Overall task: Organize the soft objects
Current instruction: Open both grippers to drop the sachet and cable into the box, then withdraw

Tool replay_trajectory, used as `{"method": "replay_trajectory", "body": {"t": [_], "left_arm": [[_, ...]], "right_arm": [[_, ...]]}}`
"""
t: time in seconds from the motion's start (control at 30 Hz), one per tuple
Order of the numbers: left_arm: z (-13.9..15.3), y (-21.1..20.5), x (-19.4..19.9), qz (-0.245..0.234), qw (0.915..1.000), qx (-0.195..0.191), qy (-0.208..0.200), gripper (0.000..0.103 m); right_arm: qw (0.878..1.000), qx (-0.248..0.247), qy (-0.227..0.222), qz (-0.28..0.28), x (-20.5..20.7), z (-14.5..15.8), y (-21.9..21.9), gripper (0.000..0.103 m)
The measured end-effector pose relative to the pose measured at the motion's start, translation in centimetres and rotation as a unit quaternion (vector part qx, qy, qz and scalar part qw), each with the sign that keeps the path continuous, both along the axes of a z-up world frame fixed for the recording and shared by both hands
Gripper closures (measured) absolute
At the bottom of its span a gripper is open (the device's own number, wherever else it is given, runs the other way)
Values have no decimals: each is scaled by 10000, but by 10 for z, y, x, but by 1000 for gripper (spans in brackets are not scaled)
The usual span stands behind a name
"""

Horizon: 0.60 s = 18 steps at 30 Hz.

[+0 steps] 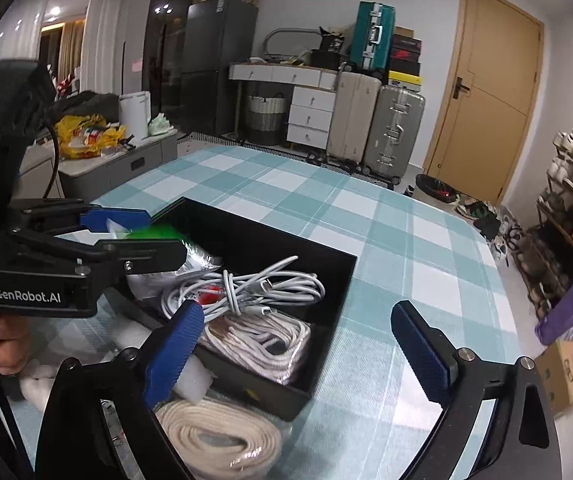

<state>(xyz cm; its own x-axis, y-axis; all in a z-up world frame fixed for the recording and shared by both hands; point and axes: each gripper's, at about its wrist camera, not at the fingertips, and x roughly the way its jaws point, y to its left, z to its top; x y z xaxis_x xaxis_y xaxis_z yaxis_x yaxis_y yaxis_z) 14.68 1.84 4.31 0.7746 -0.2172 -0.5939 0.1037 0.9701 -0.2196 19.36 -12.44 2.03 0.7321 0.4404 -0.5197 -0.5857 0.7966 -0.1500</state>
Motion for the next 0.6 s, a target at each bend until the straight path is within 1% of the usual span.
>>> {"method": "replay_trajectory", "body": {"t": [0.03, 0.07, 0.17, 0.23, 0.33, 0.37, 0.47, 0.6], "left_arm": [[1, 0, -2, 2, 10000, -13, -37, 11], [3, 0, -6, 6, 10000, -9, -87, 6], [8, -3, -17, 22, 9998, 105, -188, 4], [9, -3, -24, 68, 9996, 163, -201, 0], [9, 0, -36, 100, 9996, 156, -215, 0], [9, 0, -40, 113, 9996, 166, -217, 0], [9, 0, -55, 149, 9994, 225, -233, 0], [5, 0, -71, 206, 9992, 263, -226, 0]], "right_arm": [[10000, 54, 20, -17, -2, 1, -3, 4], [9999, 106, 53, -33, -4, 1, -7, 3], [9994, 284, 144, -122, -12, 3, -19, 1], [9980, 495, 360, -124, -15, 2, -29, 1], [9953, 682, 690, 31, -21, -2, -37, 1], [9946, 731, 730, 45, -24, -5, -40, 1], [9930, 749, 910, 70, -30, -12, -42, 1], [9923, 692, 1023, 66, -38, -20, -40, 1]]}}
